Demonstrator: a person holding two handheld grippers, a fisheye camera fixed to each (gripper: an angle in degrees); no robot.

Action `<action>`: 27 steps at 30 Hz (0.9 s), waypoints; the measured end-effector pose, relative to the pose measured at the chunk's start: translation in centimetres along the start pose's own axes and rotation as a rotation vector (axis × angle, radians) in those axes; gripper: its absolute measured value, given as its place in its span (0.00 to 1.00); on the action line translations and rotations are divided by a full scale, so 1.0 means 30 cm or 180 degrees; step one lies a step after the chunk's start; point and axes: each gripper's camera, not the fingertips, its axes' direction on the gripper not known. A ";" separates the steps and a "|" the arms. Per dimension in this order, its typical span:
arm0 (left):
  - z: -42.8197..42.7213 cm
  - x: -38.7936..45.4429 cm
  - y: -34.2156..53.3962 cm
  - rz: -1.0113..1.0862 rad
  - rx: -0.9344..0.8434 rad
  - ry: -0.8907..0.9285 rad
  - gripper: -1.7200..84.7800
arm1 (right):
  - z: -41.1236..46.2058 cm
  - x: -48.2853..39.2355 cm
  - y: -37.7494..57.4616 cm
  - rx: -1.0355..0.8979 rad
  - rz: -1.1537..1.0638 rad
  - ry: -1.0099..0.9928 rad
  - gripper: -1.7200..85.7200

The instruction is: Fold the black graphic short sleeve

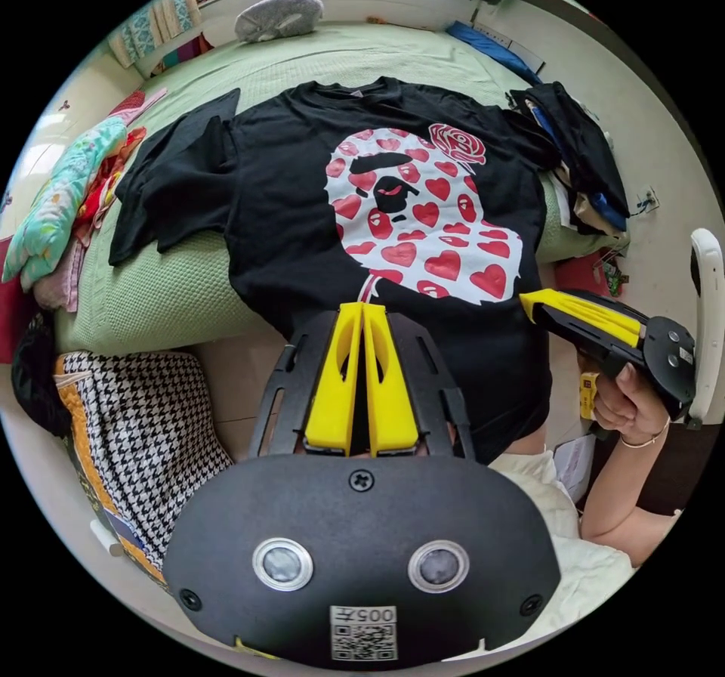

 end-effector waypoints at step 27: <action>0.071 -0.368 0.236 0.0125 0.0492 0.0506 0.02 | 0.095 0.044 -0.125 -0.0113 -0.0359 -0.0423 0.01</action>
